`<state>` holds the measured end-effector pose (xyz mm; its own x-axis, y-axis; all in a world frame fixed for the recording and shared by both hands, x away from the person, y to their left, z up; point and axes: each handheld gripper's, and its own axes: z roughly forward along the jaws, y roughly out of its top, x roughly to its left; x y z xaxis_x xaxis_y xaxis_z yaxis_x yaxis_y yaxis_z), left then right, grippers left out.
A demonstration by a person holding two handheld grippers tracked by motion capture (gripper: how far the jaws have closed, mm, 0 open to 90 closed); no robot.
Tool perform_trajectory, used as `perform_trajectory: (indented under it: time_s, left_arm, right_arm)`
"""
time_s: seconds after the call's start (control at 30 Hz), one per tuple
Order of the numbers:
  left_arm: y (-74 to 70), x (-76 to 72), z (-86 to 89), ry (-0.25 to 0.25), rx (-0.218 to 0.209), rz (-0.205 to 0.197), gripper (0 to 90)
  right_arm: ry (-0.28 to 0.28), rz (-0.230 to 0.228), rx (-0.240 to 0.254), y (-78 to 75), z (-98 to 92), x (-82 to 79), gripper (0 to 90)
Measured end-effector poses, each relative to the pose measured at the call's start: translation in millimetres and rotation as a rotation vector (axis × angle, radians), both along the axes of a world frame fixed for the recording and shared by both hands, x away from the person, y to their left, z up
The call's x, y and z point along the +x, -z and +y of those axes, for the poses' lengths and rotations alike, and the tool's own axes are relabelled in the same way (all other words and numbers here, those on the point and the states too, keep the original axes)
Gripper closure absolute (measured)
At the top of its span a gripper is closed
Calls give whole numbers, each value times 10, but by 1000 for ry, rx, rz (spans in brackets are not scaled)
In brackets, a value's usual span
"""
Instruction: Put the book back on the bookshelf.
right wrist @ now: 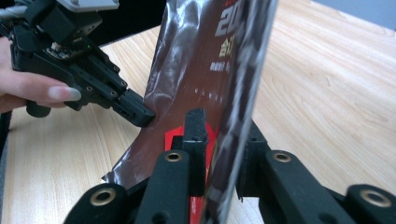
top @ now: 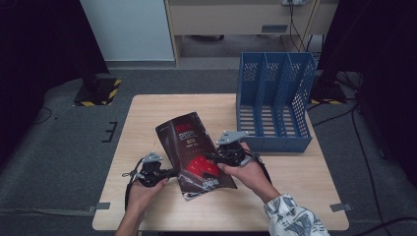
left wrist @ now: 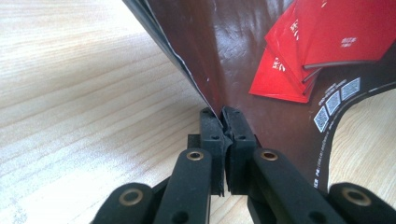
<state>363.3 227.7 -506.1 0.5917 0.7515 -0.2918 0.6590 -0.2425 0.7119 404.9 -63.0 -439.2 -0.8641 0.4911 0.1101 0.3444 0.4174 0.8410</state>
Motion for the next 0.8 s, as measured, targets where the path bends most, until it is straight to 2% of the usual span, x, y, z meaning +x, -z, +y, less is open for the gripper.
perform_trajectory:
  time_s: [0.07, 0.33, 0.8]
  left_arm:
    - [-27, -10, -18, 5, 9, -25, 879]
    - [-62, -27, -42, 17, 32, -59, 880]
    - [-130, -52, -40, 11, 23, -120, 880]
  right_arm:
    - [1, -8, 6, -62, -10, 10, 751]
    - [0, -13, 3, -134, -9, 48, 752]
    - [-14, -29, 24, -269, -12, 71, 715]
